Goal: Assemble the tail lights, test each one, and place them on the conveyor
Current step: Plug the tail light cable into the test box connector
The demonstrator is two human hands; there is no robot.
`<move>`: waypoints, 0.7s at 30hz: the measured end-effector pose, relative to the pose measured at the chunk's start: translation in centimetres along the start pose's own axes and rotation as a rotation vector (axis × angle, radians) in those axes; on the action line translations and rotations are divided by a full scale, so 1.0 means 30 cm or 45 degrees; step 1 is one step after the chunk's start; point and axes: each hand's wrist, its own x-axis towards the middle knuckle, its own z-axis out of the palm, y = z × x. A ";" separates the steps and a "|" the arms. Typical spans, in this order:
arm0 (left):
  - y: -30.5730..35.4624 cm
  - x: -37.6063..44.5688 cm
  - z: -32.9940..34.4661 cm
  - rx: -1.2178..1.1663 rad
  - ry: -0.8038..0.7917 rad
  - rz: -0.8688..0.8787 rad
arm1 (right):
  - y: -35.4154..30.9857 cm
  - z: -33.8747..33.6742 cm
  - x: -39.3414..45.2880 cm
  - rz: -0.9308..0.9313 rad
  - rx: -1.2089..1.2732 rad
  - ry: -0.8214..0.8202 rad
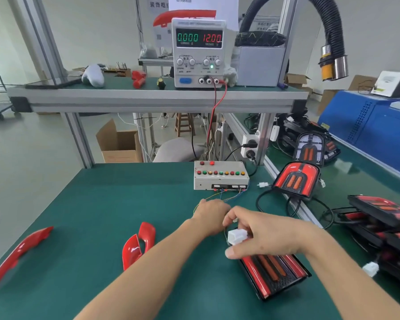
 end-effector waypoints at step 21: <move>-0.119 -0.005 0.000 -1.761 0.496 -0.419 | 0.140 -0.032 0.206 -0.110 0.503 0.884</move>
